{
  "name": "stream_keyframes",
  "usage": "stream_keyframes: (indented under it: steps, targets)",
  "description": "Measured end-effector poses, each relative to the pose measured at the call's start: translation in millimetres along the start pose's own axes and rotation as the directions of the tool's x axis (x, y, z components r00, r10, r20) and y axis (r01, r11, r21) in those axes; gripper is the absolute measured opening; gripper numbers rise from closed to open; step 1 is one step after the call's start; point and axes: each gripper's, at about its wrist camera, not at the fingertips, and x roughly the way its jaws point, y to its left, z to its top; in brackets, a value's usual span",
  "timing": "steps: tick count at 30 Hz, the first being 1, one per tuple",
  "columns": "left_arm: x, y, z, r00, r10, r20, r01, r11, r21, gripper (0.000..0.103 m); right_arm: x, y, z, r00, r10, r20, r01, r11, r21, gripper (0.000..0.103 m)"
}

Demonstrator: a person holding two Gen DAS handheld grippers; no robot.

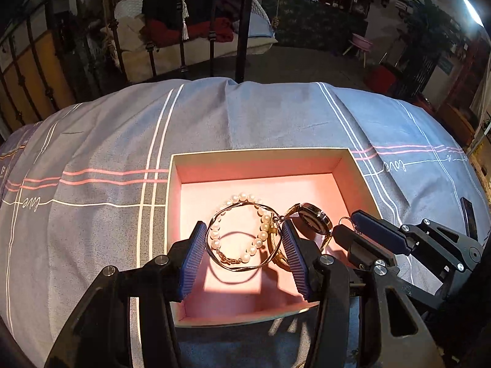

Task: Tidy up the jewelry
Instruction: 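Carry the bangle and ring into the box and open both tools, then withdraw both tools from the box toward the gold flower pieces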

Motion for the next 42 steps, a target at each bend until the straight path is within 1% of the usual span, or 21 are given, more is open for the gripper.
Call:
stream_keyframes:
  steps: [11,16,22,24,25,26,27,28,30,33,35,36,39,42]
  targets:
    - [21.5,-2.7,0.0,0.998,0.000,-0.055,0.001,1.000,0.010,0.050,17.7,4.2,-6.2,0.998,0.001,-0.058,-0.003,0.999,-0.036,0.020]
    - [27.5,-1.0,-1.7,0.997,0.005,-0.072,-0.005,1.000,0.006,0.050,21.0,4.8,-9.4,0.998,-0.003,-0.067,0.000,0.999,-0.046,0.020]
    - [26.1,0.8,-2.6,0.998,0.010,-0.066,-0.010,1.000,0.007,0.050,19.4,4.8,-11.1,0.997,-0.007,-0.072,0.003,0.998,-0.055,0.020]
    - [22.1,1.4,-2.1,0.998,0.007,-0.057,-0.007,1.000,0.008,0.052,17.0,5.3,-12.3,0.998,-0.007,-0.068,0.003,0.998,-0.057,0.021]
    - [19.1,1.5,-2.0,0.999,0.002,-0.050,-0.002,1.000,0.008,0.054,15.5,5.5,-12.6,0.998,-0.012,-0.063,0.009,0.998,-0.058,0.022]
    - [15.9,2.0,-1.9,0.999,0.000,-0.041,0.000,1.000,0.006,0.059,13.4,5.3,-13.1,0.998,-0.015,-0.058,0.012,0.998,-0.056,0.024]
    - [11.6,3.3,-2.1,1.000,0.000,-0.029,0.000,1.000,0.002,0.062,10.6,4.8,-13.6,0.998,-0.020,-0.052,0.017,0.999,-0.052,0.035]
    - [5.1,5.1,-2.3,1.000,-0.007,-0.011,0.007,1.000,-0.002,0.063,6.5,4.6,-14.6,0.999,-0.027,-0.043,0.025,0.999,-0.047,0.050]
    - [-10.4,8.0,-5.6,0.999,-0.024,0.030,0.025,1.000,-0.010,0.069,-7.0,5.0,-18.5,0.999,-0.039,-0.009,0.039,0.998,-0.043,0.061]
    - [-37.9,15.4,-22.1,0.996,-0.035,0.084,0.038,0.999,-0.028,0.076,-31.7,4.2,-33.0,0.999,-0.042,0.023,0.043,0.999,-0.026,0.063]
    - [-53.2,19.0,-43.6,0.994,-0.044,0.102,0.047,0.998,-0.029,0.077,-48.9,2.2,-50.0,0.998,-0.043,0.045,0.043,0.999,0.004,0.068]
    - [-58.2,19.5,-55.3,0.994,-0.045,0.103,0.048,0.998,-0.028,0.077,-56.2,1.1,-59.9,0.998,-0.044,0.054,0.043,0.999,0.025,0.070]
    - [-69.5,21.1,-93.9,0.994,-0.057,0.096,0.062,0.997,-0.042,0.077,-71.9,-1.9,-92.0,0.997,-0.040,0.061,0.035,0.996,0.082,0.070]
    - [-74.1,19.0,-128.5,0.995,-0.053,0.080,0.057,0.997,-0.045,0.077,-80.0,0.5,-119.5,0.998,-0.045,0.047,0.041,0.994,0.097,0.070]
